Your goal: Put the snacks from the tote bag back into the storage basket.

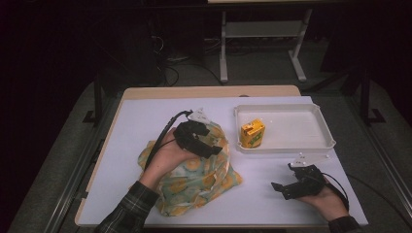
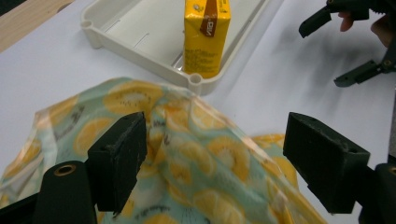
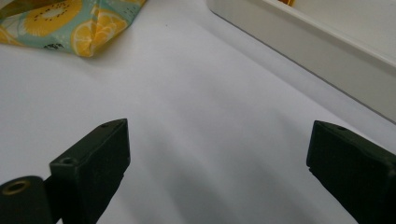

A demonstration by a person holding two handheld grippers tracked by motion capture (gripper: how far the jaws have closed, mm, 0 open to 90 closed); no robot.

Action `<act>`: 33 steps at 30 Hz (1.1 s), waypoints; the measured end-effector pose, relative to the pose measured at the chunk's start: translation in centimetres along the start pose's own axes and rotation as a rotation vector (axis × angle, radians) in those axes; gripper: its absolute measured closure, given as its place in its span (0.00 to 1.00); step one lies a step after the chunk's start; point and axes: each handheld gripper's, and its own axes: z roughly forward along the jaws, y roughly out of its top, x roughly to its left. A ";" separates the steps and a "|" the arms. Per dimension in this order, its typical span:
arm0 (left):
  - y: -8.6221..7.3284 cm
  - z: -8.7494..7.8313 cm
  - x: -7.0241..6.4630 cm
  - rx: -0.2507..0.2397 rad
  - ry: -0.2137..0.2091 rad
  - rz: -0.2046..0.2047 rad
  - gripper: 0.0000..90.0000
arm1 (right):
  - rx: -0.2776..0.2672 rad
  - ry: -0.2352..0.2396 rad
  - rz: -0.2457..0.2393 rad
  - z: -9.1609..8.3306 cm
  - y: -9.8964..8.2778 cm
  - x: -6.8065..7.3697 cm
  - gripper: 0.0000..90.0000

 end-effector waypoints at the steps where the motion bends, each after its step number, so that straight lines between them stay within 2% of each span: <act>1: -0.3 -0.4 0.0 -0.003 0.003 0.002 0.24 | 0.006 0.002 0.002 -0.1 0.1 0.0 0.07; 3: -1.2 -1.0 0.0 -0.012 0.005 -0.014 0.24 | 0.011 0.006 -0.001 -0.2 0.2 0.0 0.07; 6: -2.4 -1.9 0.2 -0.004 0.013 -0.014 0.24 | 0.018 0.013 0.004 -0.4 0.4 0.0 0.08; 8: -3.3 -2.3 0.4 -0.010 0.017 -0.029 0.23 | 0.021 0.026 0.005 -0.5 0.6 -0.1 0.15; 10: -4.1 -2.9 0.5 -0.016 0.025 -0.034 0.23 | 0.016 0.030 -0.004 -0.5 0.7 -0.1 0.16; 11: -4.6 -3.1 0.5 -0.019 0.026 -0.041 0.23 | 0.024 0.030 0.007 -0.5 0.8 -0.1 0.17; 14: -5.8 -4.0 0.7 -0.029 0.038 -0.047 0.23 | 0.022 0.040 -0.004 -0.4 1.1 -0.2 0.23; 19: -7.8 -5.4 0.9 -0.032 0.058 -0.057 0.23 | 0.016 0.055 -0.006 -0.5 1.6 -0.4 0.40; 22: -8.9 -6.1 0.7 -0.042 0.069 -0.073 0.22 | 0.014 0.065 0.008 -0.6 2.0 -0.5 0.55; 23: -9.1 -6.4 0.7 -0.037 0.072 -0.070 0.22 | 0.012 0.060 0.003 -0.6 2.3 -0.6 0.64; 27: -10.4 -7.3 0.6 -0.036 0.088 -0.081 0.22 | 0.004 0.050 -0.002 -0.4 3.1 -1.1 0.85; 31: -11.9 -8.3 0.6 -0.052 0.116 -0.096 0.21 | 0.009 0.054 -0.008 -0.2 3.9 -1.8 0.98; 33: -12.6 -8.8 0.7 -0.057 0.135 -0.099 0.20 | 0.004 0.060 -0.014 -0.1 4.3 -2.1 1.00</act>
